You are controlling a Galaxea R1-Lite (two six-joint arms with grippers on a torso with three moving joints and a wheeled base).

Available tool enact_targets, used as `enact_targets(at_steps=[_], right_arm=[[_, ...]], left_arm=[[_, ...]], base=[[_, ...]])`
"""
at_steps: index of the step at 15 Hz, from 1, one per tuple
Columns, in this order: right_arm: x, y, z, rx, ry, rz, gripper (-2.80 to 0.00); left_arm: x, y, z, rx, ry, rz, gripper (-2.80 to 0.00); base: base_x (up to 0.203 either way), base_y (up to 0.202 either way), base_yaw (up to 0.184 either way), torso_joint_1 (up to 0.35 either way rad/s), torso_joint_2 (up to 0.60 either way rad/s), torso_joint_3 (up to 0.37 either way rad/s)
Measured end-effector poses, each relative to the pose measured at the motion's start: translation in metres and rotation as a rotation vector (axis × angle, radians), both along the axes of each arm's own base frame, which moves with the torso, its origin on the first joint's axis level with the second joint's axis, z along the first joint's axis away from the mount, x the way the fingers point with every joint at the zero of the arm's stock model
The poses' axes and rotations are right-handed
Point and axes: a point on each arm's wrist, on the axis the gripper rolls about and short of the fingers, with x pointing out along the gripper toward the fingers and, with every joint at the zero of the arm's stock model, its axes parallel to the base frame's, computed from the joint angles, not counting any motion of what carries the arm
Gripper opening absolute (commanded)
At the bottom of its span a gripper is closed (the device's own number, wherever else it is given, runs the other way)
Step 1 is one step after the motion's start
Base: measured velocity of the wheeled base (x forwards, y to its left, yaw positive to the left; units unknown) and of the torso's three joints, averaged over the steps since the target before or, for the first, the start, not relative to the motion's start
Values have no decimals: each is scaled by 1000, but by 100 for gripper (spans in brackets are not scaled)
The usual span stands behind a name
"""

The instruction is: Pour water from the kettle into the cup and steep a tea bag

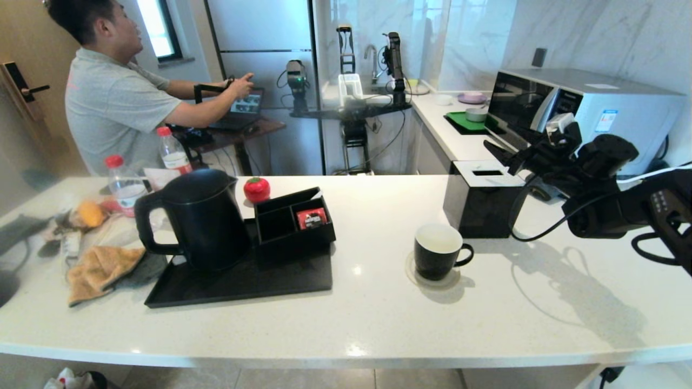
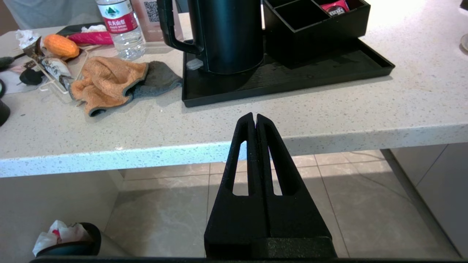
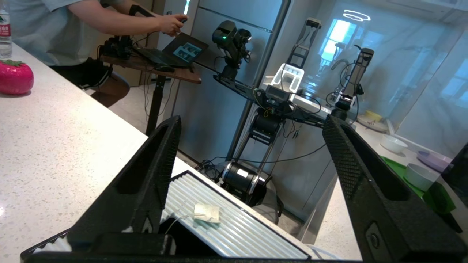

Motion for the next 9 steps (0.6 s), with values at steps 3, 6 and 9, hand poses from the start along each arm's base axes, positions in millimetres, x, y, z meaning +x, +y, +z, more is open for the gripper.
enact_targets(at_steps=[3, 6, 9], right_arm=[[-5, 0, 15, -3, -29, 0, 0], [-8, 0, 23, -3, -25, 1, 0], [-14, -1, 23, 8, 36, 0, 0]], left_arm=[[0, 0, 0, 0, 0, 0, -280], [0, 0, 0, 0, 0, 0, -280], [0, 0, 0, 0, 0, 0, -280]], base=[[0, 0, 0, 0, 0, 0], [0, 0, 0, 0, 0, 0], [0, 0, 0, 0, 0, 0]])
